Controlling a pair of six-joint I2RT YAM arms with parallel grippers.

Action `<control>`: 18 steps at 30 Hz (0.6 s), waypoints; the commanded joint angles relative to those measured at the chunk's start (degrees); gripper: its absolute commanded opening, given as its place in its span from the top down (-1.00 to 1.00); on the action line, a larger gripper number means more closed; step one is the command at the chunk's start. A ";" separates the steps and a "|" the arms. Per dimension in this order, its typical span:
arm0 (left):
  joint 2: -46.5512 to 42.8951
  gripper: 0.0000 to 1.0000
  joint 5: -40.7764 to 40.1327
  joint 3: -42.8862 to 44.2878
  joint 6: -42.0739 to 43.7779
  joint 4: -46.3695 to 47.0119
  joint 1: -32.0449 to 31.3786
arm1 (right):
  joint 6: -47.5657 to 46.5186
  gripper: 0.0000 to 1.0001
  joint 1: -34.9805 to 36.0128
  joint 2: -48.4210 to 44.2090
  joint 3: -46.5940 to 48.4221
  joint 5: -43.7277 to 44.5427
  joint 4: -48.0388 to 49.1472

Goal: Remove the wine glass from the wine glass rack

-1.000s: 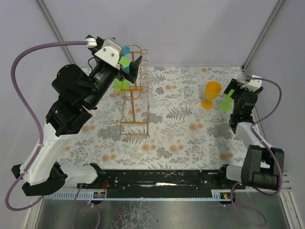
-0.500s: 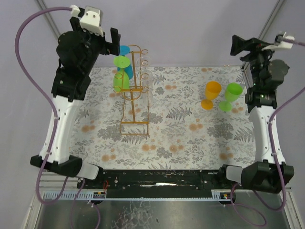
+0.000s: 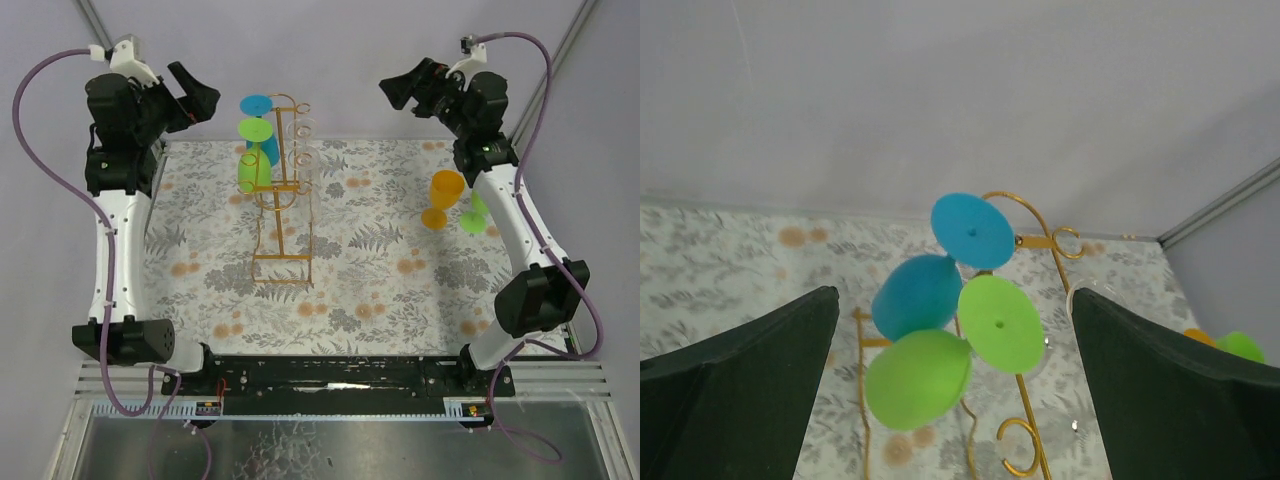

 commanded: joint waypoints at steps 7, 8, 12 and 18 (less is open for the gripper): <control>-2.21 -0.94 16.09 -13.23 -27.11 15.82 5.03 | -2.56 -0.98 4.02 -6.06 -5.40 -1.44 0.72; -2.15 -0.90 16.51 -14.31 -28.76 17.68 4.99 | -2.87 -0.98 4.03 -6.68 -6.59 -1.44 0.87; -1.67 -0.72 18.07 -17.45 -34.83 21.56 5.04 | -4.39 -0.98 4.08 -8.05 -9.37 -1.35 0.33; -2.69 -0.49 18.51 -24.18 -42.99 28.72 4.94 | -4.82 -0.98 4.05 -8.80 -10.55 -1.17 0.32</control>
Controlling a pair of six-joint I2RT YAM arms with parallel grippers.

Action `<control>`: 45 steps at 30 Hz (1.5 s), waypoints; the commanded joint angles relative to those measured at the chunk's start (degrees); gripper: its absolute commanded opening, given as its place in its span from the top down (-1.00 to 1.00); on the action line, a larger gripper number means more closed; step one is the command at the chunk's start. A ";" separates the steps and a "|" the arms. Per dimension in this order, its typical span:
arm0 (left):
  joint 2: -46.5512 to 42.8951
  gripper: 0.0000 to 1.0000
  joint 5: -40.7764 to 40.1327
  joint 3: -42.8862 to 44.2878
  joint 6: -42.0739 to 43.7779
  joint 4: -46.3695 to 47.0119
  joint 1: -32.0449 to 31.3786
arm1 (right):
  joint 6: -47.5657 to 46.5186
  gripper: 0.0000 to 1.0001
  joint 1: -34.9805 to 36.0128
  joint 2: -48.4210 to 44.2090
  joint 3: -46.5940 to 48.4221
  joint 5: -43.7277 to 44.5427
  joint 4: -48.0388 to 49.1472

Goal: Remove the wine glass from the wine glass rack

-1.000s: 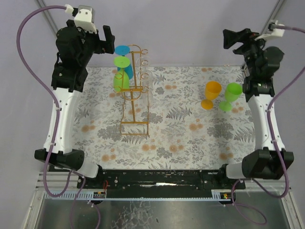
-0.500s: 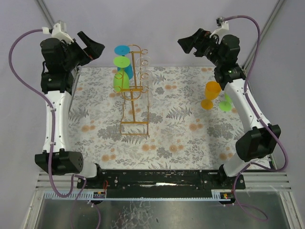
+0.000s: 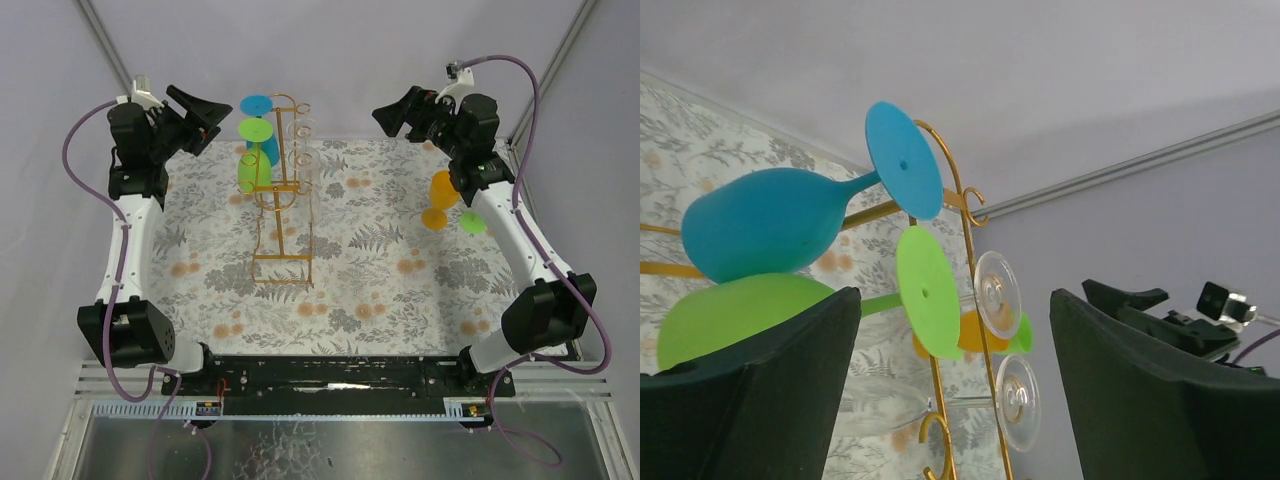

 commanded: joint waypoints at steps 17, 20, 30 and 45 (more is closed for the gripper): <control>0.81 -0.22 2.91 -5.84 -13.34 12.06 -1.59 | -2.29 -0.98 0.32 -3.90 -2.34 1.02 1.65; 0.97 -0.22 2.75 -6.53 -13.25 12.09 -1.78 | -2.39 -0.98 0.26 -3.90 -2.35 1.07 1.63; 2.58 -0.18 2.20 -6.90 -13.18 12.11 -2.85 | -3.17 -0.98 0.26 -4.12 -2.71 1.68 1.17; 3.60 0.18 2.12 -7.96 -14.01 12.67 -3.61 | -3.39 -0.98 0.26 -4.18 -3.80 1.77 1.67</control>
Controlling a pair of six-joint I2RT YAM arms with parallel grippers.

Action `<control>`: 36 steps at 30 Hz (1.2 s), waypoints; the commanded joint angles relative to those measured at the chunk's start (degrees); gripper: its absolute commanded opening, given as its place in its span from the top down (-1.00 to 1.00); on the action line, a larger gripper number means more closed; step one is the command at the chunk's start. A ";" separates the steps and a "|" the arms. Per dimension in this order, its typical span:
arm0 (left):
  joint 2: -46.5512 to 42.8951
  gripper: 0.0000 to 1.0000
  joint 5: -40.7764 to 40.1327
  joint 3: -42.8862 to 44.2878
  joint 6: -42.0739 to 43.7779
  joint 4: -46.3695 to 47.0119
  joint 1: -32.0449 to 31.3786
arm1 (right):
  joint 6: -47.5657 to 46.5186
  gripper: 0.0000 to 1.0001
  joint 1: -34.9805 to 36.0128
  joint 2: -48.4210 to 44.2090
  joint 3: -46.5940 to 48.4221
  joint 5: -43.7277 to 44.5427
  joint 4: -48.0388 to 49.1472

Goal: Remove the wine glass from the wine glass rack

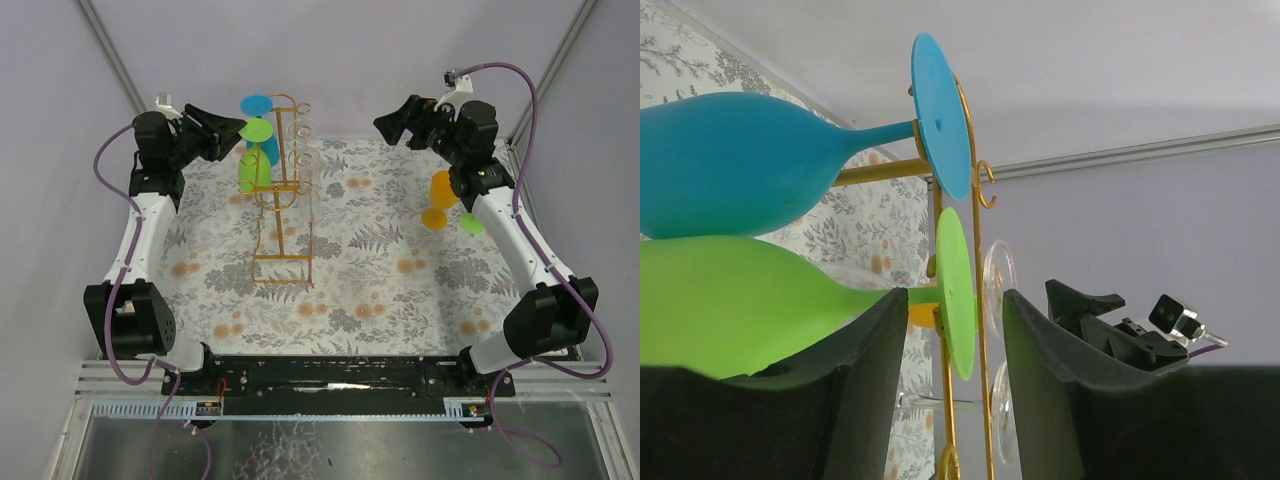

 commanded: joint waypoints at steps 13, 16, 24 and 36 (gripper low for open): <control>-0.32 0.61 0.17 -0.40 -0.43 3.47 -0.17 | -1.13 -0.98 0.26 -2.93 -0.80 1.16 2.46; -0.55 0.72 0.09 -0.40 -0.50 3.32 -0.26 | -1.34 -0.98 0.26 -3.19 -1.21 1.40 2.46; -0.84 1.00 0.42 -0.72 -0.99 3.30 -0.18 | -1.40 -0.98 0.26 -3.47 -1.86 1.55 2.53; -2.52 1.00 0.98 -0.72 -3.24 2.77 0.67 | -2.16 -0.98 0.26 -4.17 -1.98 1.86 1.59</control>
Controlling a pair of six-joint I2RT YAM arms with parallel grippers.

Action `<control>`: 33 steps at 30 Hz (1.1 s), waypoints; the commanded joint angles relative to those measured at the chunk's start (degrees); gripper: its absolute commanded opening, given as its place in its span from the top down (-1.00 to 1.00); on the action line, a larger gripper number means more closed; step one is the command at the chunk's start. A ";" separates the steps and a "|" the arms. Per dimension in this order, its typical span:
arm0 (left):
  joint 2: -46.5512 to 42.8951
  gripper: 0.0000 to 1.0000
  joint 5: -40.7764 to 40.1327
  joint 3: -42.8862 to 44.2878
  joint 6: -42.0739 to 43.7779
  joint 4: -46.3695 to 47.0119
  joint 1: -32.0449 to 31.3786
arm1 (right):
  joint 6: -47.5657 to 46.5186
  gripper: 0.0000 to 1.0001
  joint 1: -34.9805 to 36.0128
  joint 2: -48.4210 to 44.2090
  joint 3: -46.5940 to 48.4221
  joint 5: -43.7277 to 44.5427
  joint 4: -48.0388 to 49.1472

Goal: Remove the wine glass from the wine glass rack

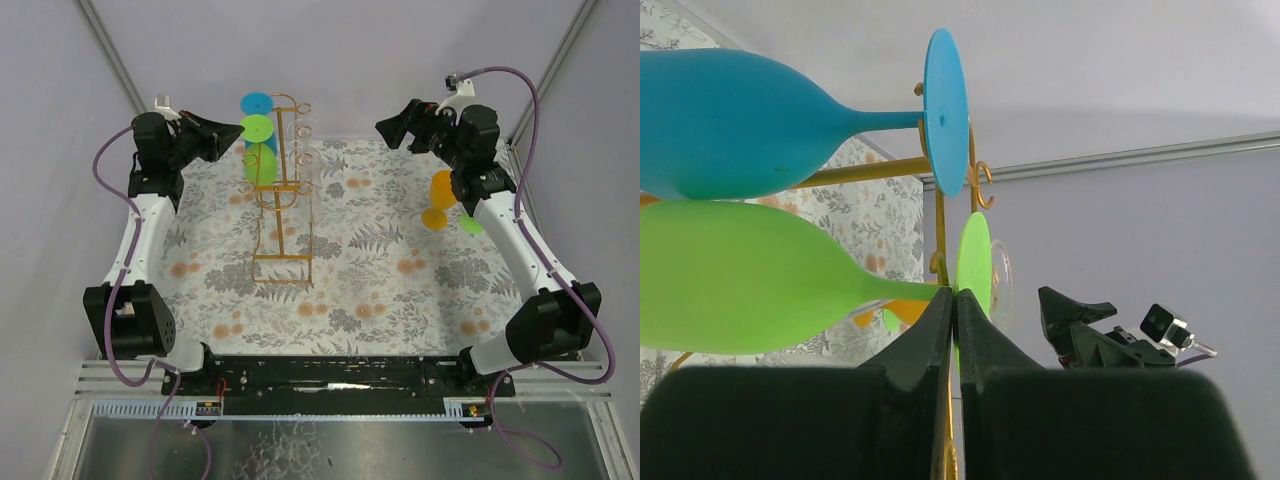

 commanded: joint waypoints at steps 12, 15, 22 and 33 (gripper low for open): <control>-3.82 1.00 1.20 -0.44 -2.32 1.81 1.24 | -1.19 -0.98 0.26 -2.92 0.30 1.01 1.36; -4.08 1.00 0.96 -0.39 -2.19 1.61 1.47 | -1.26 -0.98 0.31 -3.09 0.18 0.93 1.23; -4.53 1.00 0.53 -0.26 -1.67 0.77 2.42 | -1.25 -0.98 0.31 -3.62 -0.01 0.85 1.01; -3.46 1.00 -0.02 0.10 -1.40 0.53 3.33 | -2.35 -0.98 0.31 -4.16 0.60 0.74 -0.12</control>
